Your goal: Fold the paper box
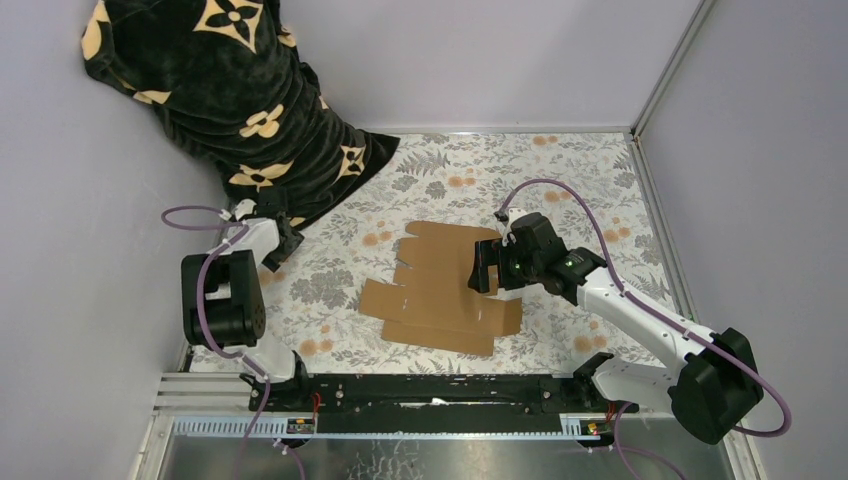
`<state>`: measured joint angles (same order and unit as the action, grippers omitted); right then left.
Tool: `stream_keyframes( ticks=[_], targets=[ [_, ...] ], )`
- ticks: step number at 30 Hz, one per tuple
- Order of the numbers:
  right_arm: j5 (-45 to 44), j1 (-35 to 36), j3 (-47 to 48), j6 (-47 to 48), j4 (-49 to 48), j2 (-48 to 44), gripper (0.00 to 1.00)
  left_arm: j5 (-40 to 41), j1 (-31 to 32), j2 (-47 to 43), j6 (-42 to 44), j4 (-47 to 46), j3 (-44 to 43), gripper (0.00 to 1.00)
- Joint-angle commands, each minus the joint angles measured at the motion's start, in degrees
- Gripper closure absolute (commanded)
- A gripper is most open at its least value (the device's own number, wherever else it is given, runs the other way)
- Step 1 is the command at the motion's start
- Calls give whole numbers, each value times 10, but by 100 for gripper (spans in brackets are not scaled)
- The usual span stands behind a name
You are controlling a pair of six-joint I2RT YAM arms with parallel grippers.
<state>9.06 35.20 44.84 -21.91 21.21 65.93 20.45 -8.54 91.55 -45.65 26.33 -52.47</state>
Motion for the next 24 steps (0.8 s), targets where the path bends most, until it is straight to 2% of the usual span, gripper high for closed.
stream_keyframes(
  ticks=[1,15,24],
  targets=[
    [-3,5,20,10,8,-8,0,11,-7,17,2,-41,-18,35],
    [3,5,13,9,2,-7,0,25,-28,56,-18,-45,-36,32],
    [3,5,15,11,-1,1,0,11,-32,77,-17,-48,-43,53]
  ],
)
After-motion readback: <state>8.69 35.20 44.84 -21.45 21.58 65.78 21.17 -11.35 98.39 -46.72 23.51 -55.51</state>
